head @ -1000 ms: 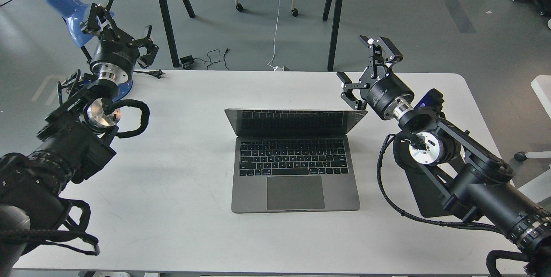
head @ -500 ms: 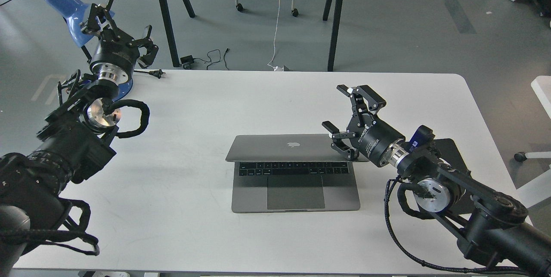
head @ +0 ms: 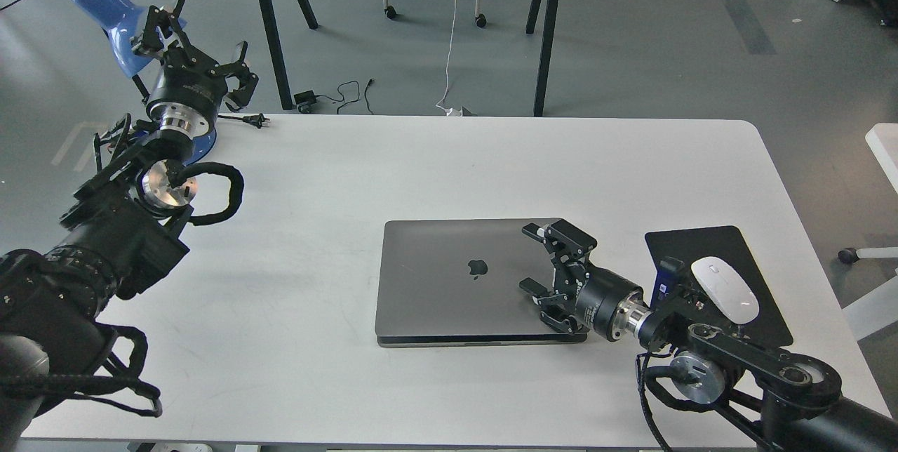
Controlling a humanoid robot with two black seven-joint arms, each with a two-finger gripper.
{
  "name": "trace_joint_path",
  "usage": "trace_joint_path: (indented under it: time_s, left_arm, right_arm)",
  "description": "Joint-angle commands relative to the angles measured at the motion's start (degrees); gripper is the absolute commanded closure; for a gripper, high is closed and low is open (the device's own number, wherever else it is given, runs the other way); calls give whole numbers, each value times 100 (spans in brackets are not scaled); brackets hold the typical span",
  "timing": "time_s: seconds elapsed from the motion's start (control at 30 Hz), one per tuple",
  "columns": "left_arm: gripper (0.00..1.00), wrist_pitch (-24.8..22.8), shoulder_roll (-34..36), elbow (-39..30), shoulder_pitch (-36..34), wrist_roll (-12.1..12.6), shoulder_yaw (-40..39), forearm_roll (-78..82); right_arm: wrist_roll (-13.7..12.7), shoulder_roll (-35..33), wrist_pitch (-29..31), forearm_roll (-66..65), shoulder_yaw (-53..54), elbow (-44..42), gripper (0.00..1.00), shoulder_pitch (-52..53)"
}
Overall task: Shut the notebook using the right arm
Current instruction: 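Push the laptop screen down toward the keyboard with the right gripper, then lift the right gripper back off the closed laptop lid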
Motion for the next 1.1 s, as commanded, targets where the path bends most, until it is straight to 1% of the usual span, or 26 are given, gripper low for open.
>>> trace_joint_path:
  time_s: [0.0, 0.2, 0.37, 0.53, 0.63, 0.7, 0.83, 0.93, 0.97, 1.0, 1.07]
  left_arm:
    - [0, 0, 0, 0, 0, 0, 0, 9]
    - [0, 0, 0, 0, 0, 0, 0, 9]
    - [0, 0, 0, 0, 0, 0, 0, 9]
    - [0, 0, 0, 0, 0, 0, 0, 0]
    - [0, 0, 0, 0, 0, 0, 0, 9]
    - [0, 0, 0, 0, 0, 9, 0, 0]
    - [0, 0, 0, 0, 0, 9, 0, 0]
    - [0, 0, 0, 0, 0, 9, 0, 0]
    - [0, 0, 0, 0, 0, 9, 0, 0]
    - [0, 0, 0, 0, 0, 9, 0, 0]
    - [0, 0, 0, 0, 0, 9, 0, 0]
  right_arm:
    - [26, 30, -20, -6, -9, -10, 0, -60]
    - [34, 39, -20, 2, -18, -203, 0, -77]
    - [105, 162, -29, 11, 9, -221, 0, -165]
    - [105, 136, -38, 38, 140, 130, 0, -165]
    - [105, 66, -38, 38, 587, 394, 0, -148]
    - [105, 48, -20, 64, 1035, 412, 0, -86]
    - [87, 57, 15, 117, 2246, 360, 0, 177]
    - [-44, 101, -11, 301, 3275, 228, 0, 239]
    - [-140, 101, -3, 441, 3496, 141, 0, 326]
    - [-289, 101, -2, 581, 3646, 61, 0, 466]
    - [-754, 92, -29, 915, 3857, -123, 0, 835]
